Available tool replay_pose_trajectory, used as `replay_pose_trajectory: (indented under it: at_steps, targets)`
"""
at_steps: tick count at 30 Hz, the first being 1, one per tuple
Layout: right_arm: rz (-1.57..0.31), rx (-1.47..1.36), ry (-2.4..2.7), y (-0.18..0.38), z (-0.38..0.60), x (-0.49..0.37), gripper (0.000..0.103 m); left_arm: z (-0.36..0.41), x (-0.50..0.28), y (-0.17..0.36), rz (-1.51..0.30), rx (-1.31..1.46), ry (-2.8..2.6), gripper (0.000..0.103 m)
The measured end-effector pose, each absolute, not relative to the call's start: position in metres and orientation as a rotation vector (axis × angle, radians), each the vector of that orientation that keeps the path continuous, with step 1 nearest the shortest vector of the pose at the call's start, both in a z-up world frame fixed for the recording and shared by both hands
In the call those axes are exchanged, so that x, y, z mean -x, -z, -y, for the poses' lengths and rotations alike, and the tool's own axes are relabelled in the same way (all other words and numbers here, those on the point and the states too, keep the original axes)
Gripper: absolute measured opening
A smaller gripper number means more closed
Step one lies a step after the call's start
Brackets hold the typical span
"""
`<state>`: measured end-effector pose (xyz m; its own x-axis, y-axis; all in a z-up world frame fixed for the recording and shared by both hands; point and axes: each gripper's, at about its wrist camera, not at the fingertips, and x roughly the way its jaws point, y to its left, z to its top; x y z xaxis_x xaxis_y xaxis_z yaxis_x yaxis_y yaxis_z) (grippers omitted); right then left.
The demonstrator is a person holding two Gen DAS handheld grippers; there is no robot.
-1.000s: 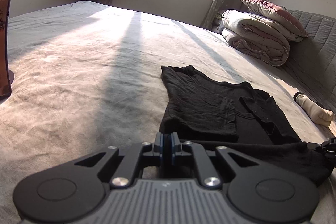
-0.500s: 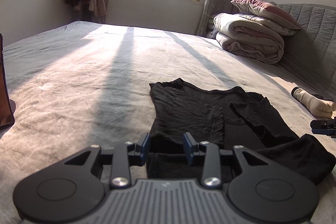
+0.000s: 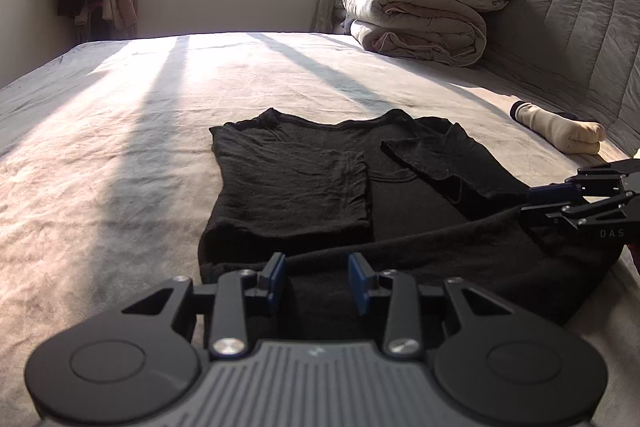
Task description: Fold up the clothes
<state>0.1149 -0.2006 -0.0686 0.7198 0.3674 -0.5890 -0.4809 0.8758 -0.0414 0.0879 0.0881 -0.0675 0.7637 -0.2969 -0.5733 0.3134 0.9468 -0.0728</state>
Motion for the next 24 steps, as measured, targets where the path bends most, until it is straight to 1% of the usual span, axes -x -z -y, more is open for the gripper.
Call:
replay_pose_trajectory:
  at_steps: [3, 4, 5, 6, 7, 12, 17, 19, 23, 24]
  targets:
    - [-0.624, 0.246, -0.474, 0.076, 0.193, -0.118, 0.042, -0.087, -0.089, 0.073, -0.633, -0.035, 0.336, 0.037]
    - [-0.621, 0.253, -0.475, 0.077, 0.192, -0.118, 0.035, -0.087, -0.09, 0.073, -0.633, -0.03, 0.337, 0.037]
    - [-0.618, 0.259, -0.476, 0.077, 0.191, -0.118, 0.021, -0.088, -0.09, 0.073, -0.633, -0.026, 0.337, 0.037]
    - [-0.615, 0.266, -0.476, 0.077, 0.19, -0.118, 0.01, -0.088, -0.09, 0.072, -0.632, -0.023, 0.337, 0.037]
    - [-0.606, 0.27, -0.472, 0.077, 0.189, -0.117, 0.003, -0.088, -0.089, 0.071, -0.629, -0.017, 0.337, 0.038]
    - [-0.533, 0.284, -0.41, 0.071, 0.192, -0.111, 0.002, -0.091, -0.086, 0.067, -0.604, 0.024, 0.378, 0.039]
    - [-0.556, 0.296, -0.362, 0.078, 0.194, -0.117, 0.002, -0.087, -0.089, 0.073, -0.636, -0.002, 0.388, 0.043]
    - [-0.562, 0.29, -0.358, 0.079, 0.193, -0.117, 0.004, -0.085, -0.09, 0.074, -0.643, -0.012, 0.385, 0.043]
    - [-0.545, 0.248, -0.374, 0.068, 0.197, -0.109, 0.015, -0.09, -0.082, 0.064, -0.585, 0.019, 0.385, 0.043]
    - [-0.541, 0.233, -0.38, 0.065, 0.2, -0.106, 0.015, -0.092, -0.079, 0.062, -0.566, 0.025, 0.397, 0.043]
